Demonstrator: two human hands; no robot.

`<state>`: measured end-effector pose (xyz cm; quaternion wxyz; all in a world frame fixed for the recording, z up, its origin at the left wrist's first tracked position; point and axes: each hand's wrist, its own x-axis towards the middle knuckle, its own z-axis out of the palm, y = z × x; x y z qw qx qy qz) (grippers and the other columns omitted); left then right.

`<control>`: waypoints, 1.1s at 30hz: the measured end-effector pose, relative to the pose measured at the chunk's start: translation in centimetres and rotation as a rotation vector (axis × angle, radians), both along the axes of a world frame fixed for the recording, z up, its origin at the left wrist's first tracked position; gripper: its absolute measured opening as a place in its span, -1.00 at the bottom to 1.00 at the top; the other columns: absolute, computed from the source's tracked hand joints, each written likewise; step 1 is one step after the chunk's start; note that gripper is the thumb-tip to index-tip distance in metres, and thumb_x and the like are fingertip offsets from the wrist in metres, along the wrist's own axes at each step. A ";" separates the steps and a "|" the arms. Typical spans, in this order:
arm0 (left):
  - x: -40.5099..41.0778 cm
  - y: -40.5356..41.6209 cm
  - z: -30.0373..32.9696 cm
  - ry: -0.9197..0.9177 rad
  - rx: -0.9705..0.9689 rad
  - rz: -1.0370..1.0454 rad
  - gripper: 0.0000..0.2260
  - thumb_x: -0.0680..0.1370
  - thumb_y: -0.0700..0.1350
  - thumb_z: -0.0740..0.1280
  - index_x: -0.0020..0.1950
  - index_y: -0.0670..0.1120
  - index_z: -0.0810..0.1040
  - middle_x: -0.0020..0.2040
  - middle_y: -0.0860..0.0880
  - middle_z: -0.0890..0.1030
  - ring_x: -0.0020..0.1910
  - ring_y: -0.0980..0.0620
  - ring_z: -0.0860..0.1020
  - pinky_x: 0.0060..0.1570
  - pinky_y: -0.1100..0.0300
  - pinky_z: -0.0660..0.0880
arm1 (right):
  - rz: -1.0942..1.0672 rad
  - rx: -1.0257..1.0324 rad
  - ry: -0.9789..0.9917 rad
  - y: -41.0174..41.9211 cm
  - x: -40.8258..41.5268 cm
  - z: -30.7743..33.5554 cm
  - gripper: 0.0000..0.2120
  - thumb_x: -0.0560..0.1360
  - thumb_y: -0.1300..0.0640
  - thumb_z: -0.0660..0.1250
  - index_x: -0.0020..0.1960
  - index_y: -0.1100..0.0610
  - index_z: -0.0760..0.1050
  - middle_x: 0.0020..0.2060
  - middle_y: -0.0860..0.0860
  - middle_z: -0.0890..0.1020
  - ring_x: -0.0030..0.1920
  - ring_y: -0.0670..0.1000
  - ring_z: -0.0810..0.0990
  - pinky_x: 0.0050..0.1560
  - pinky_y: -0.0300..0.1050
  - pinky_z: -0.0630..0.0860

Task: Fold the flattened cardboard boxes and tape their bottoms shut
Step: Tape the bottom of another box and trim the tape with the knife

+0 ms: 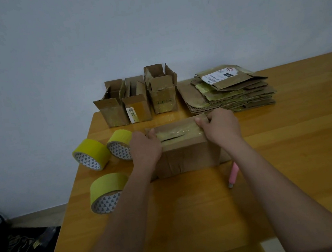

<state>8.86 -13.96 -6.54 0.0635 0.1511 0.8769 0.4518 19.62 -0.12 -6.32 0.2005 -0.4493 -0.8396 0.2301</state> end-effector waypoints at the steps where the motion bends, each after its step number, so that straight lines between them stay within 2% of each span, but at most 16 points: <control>1: 0.1 -0.1 0.0 -0.010 0.026 0.006 -0.67 0.67 0.00 0.15 0.03 -0.29 0.46 -0.28 -0.04 0.37 -0.27 0.00 0.37 -0.43 0.16 0.17 | 0.001 0.013 0.004 0.0 0.2 0.1 -0.56 0.60 -0.13 0.21 -0.32 0.14 0.41 -0.38 0.02 0.47 -0.30 0.05 0.49 -0.40 -0.11 0.23; 4: 0.9 -0.4 0.2 -0.089 0.100 0.007 -0.69 0.69 0.01 0.06 0.04 -0.21 0.41 -0.22 -0.05 0.40 -0.29 0.04 0.36 -0.35 0.12 0.22 | 0.044 0.014 0.000 -0.3 0.8 0.3 -0.52 0.67 -0.06 0.06 -0.35 0.14 0.32 -0.39 0.03 0.42 -0.27 0.10 0.44 -0.26 -0.09 0.25; 6: 1.5 -0.4 0.1 -0.154 0.122 -0.026 -0.59 0.67 0.08 0.09 0.30 -0.24 0.38 -0.10 0.00 0.44 -0.22 0.07 0.38 -0.26 0.14 0.28 | 0.092 0.010 -0.028 -0.8 0.9 0.3 -0.44 0.63 -0.22 0.01 -0.36 0.14 0.33 -0.40 0.02 0.43 -0.33 0.06 0.43 -0.27 -0.09 0.27; 8: 1.7 -0.4 -0.3 -0.160 0.108 -0.080 -0.55 0.65 0.11 0.14 0.33 -0.23 0.38 0.07 -0.05 0.49 -0.14 0.06 0.42 -0.24 0.17 0.32 | 0.084 0.021 -0.100 -1.2 0.7 0.2 -0.36 0.49 -0.44 0.09 -0.33 0.14 0.38 -0.37 0.02 0.47 -0.32 0.02 0.47 -0.34 -0.13 0.30; 10: 1.5 -0.5 -0.5 -0.140 0.102 -0.092 -0.70 0.66 0.03 0.15 0.09 -0.20 0.46 -0.05 -0.09 0.48 -0.26 0.10 0.39 -0.36 0.20 0.25 | 0.035 -0.015 -0.120 -1.1 0.4 0.1 -0.40 0.45 -0.42 0.21 -0.30 0.14 0.39 -0.35 0.01 0.47 -0.31 0.00 0.46 -0.41 -0.15 0.26; 12: 1.3 -0.7 -0.5 -0.128 0.122 -0.082 -0.72 0.68 -0.05 0.13 -0.21 -0.11 0.35 -0.27 -0.04 0.35 -0.37 0.09 0.29 -0.44 0.24 0.18 | 0.012 -0.043 -0.101 -0.7 0.5 0.2 -0.48 0.51 -0.31 0.24 -0.27 0.15 0.44 -0.35 0.01 0.48 -0.30 0.02 0.48 -0.42 -0.13 0.23; 15: 1.4 -0.9 -0.6 -0.122 0.186 -0.085 -0.65 0.68 -0.07 0.11 -0.31 -0.08 0.26 -0.36 -0.01 0.26 -0.40 0.08 0.25 -0.49 0.30 0.16 | 0.033 -0.037 -0.054 -0.3 1.0 -0.1 -0.51 0.61 -0.19 0.15 -0.24 0.17 0.51 -0.38 0.01 0.50 -0.34 0.00 0.47 -0.39 -0.12 0.23; 17: 1.7 -1.1 -0.4 -0.191 0.254 -0.066 -0.67 0.69 -0.02 0.09 -0.21 -0.12 0.43 -0.27 -0.04 0.40 -0.30 0.06 0.37 -0.33 0.22 0.30 | 0.059 -0.055 0.001 -0.2 1.6 -0.5 -0.51 0.65 -0.13 0.09 -0.27 0.18 0.48 -0.39 0.02 0.48 -0.34 0.02 0.46 -0.35 -0.10 0.23; 18: 1.9 -1.3 -0.3 -0.254 0.300 -0.063 -0.70 0.69 0.00 0.09 -0.02 -0.13 0.53 -0.12 -0.06 0.50 -0.14 0.03 0.46 -0.14 0.15 0.42 | 0.073 -0.086 0.052 -0.2 2.1 -0.6 -0.51 0.66 -0.10 0.07 -0.28 0.18 0.46 -0.38 0.02 0.47 -0.31 0.05 0.46 -0.34 -0.09 0.23; 19: 2.1 -1.5 -0.2 -0.304 0.340 -0.058 -0.69 0.69 0.01 0.07 0.25 -0.09 0.52 0.13 -0.06 0.53 0.10 -0.02 0.48 0.12 0.05 0.45 | 0.091 -0.120 0.102 -0.4 2.5 -0.5 -0.52 0.67 -0.07 0.05 -0.26 0.18 0.46 -0.36 0.03 0.48 -0.26 0.06 0.48 -0.33 -0.09 0.26; 21: 2.6 -1.9 -0.1 -0.258 0.376 -0.079 -0.60 0.70 0.01 0.03 0.55 0.05 0.24 0.49 0.02 0.30 0.46 -0.03 0.25 0.45 0.01 0.21 | 0.134 -0.133 0.167 -0.8 2.9 -0.5 -0.58 0.69 -0.01 0.02 -0.02 0.20 0.57 -0.10 0.08 0.61 -0.01 0.10 0.56 -0.13 -0.10 0.45; 23: 3.4 -2.2 -0.4 -0.129 0.402 -0.170 -0.58 0.71 0.01 0.00 0.58 0.08 0.12 0.57 0.10 0.15 0.53 0.08 0.11 0.45 0.19 0.07 | 0.154 -0.108 0.227 -1.5 3.0 -0.9 -0.58 0.69 0.02 0.03 0.43 0.20 0.38 0.24 0.06 0.56 0.28 0.08 0.49 0.19 -0.17 0.41; 24: 3.7 -2.3 -0.7 -0.098 0.409 -0.220 -0.58 0.70 0.01 0.00 0.58 0.07 0.10 0.57 0.13 0.13 0.54 0.13 0.08 0.42 0.26 0.05 | 0.168 -0.110 0.275 -2.0 3.0 -1.3 -0.55 0.69 0.02 0.05 0.52 0.18 0.24 0.22 0.03 0.55 0.25 0.04 0.50 0.13 -0.29 0.40; 26: 4.0 -2.4 -1.3 -0.103 0.406 -0.263 -0.56 0.69 0.04 0.02 0.58 0.08 0.06 0.58 0.14 0.09 0.53 0.16 0.06 0.39 0.29 0.03 | 0.183 -0.166 0.370 -2.8 3.1 -2.0 -0.50 0.68 -0.01 0.08 0.57 0.12 0.13 0.13 0.01 0.56 0.12 -0.02 0.53 -0.03 -0.40 0.35; 29: 3.5 -2.5 -1.7 -0.212 0.407 -0.239 -0.54 0.68 0.11 0.02 0.58 0.17 0.03 0.58 0.12 0.08 0.53 0.09 0.07 0.44 0.15 0.07 | 0.174 -0.282 0.488 -2.6 3.1 -2.7 -0.54 0.68 -0.02 0.08 0.56 0.02 0.17 0.47 -0.01 0.35 0.46 -0.03 0.28 0.31 -0.27 0.17; 33: 3.4 -2.5 -1.0 -0.257 0.375 -0.241 -0.56 0.68 0.14 -0.07 0.57 0.20 0.04 0.58 0.11 0.10 0.54 0.05 0.07 0.39 0.15 0.07 | 0.181 -0.401 0.551 -2.2 3.3 -2.8 -0.56 0.69 -0.05 -0.01 0.54 -0.04 0.20 0.50 -0.09 0.28 0.49 -0.08 0.20 0.36 -0.25 0.13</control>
